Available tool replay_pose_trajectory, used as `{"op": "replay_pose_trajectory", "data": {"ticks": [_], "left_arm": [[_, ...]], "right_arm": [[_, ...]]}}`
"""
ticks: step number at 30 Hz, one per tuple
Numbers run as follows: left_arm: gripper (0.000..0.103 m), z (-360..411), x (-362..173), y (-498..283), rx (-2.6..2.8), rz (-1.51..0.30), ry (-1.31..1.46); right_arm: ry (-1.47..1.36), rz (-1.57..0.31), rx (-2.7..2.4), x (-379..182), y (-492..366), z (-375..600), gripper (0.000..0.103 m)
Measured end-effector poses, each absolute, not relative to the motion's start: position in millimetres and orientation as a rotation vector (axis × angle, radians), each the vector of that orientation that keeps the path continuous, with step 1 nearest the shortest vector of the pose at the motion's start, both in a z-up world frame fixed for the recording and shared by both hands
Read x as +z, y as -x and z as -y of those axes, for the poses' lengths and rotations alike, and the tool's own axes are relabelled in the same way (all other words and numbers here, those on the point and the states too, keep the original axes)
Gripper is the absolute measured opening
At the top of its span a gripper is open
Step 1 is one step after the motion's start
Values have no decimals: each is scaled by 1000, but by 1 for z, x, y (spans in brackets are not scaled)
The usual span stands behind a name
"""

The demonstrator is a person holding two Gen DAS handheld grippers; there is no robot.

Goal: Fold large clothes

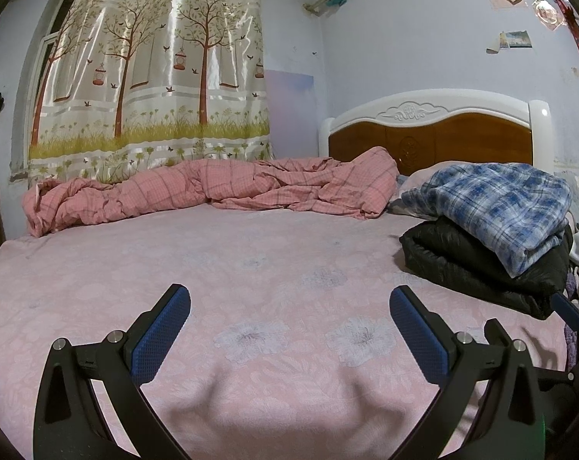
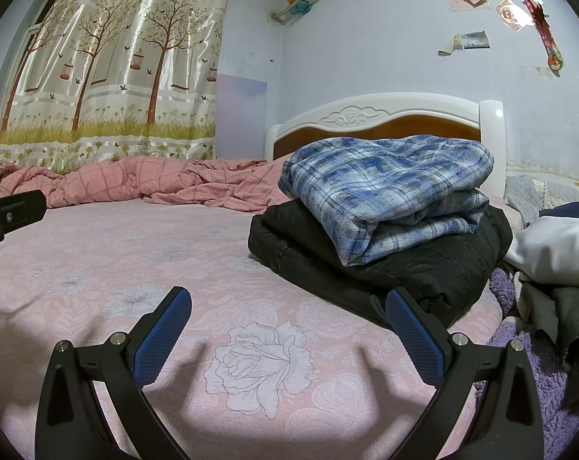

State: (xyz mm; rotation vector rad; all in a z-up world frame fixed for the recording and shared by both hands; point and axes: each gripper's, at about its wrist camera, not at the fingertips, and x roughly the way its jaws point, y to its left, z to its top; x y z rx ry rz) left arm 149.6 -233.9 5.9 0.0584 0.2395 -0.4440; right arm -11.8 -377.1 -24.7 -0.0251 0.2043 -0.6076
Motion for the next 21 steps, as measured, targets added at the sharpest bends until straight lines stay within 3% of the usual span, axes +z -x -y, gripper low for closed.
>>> {"op": "replay_pose_trajectory", "data": {"ticks": [21], "left_arm": [[103,234,6,-149,-447,-241,-58]], "right_arm": [[24,-204,-609,-25,12,375,103]]}}
